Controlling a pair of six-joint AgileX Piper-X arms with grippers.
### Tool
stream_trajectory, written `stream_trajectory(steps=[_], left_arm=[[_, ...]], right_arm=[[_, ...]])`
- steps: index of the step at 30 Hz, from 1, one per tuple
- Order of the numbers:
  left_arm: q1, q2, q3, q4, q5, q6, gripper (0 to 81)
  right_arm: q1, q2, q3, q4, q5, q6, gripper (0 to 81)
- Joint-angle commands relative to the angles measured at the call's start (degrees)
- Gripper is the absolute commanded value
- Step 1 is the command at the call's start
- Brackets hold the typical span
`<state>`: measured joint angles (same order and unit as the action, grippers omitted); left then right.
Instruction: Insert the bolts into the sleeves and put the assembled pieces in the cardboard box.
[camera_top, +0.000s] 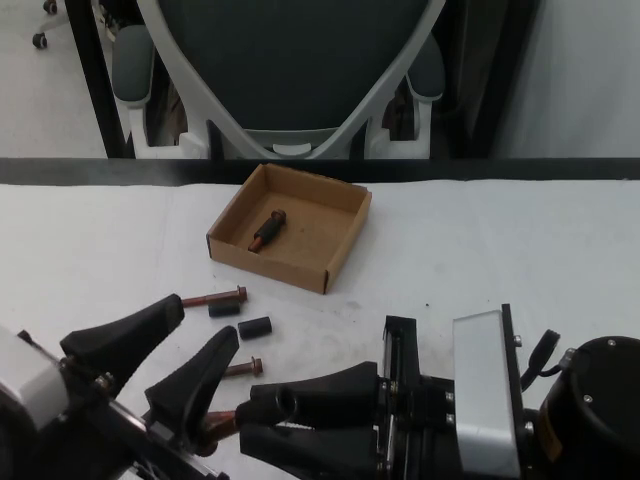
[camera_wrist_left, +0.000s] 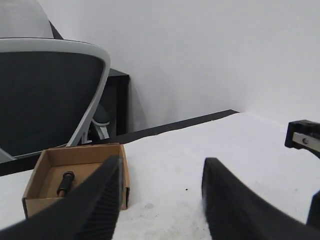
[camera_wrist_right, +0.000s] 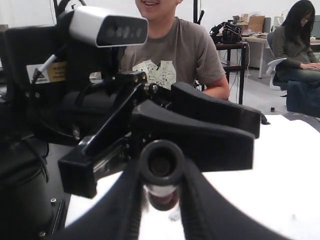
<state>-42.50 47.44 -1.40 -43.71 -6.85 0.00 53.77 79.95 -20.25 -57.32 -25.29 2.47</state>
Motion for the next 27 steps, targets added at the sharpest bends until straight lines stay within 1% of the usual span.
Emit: stream_trajectory(steps=[1, 5, 7, 11, 27], left_arm=[[0.1, -0.3, -0.6, 1.4, -1.0, 0.5, 45.8], [0.1, -0.3, -0.6, 1.4, -1.0, 0.6, 45.8], [0.1, -0.3, -0.6, 1.4, -1.6, 2.5, 45.8], [0.1, -0.3, -0.9, 1.4, -5.6, 5.4, 45.8], [0.1, -0.3, -1.0, 1.4, -5.6, 5.4, 45.8]], right_arm=[[-0.8, -0.4, -0.4, -1.6, -0.3, 1.0, 0.2], [-1.7, -0.4, -0.4, -1.1, -0.3, 2.0, 0.2], [-1.9, -0.4, -0.4, -0.5, -0.3, 2.2, 0.2], [-2.1, -0.4, -0.4, 0.1, -0.3, 2.4, 0.2], [-2.1, -0.4, -0.4, 0.1, -0.3, 3.0, 0.2]])
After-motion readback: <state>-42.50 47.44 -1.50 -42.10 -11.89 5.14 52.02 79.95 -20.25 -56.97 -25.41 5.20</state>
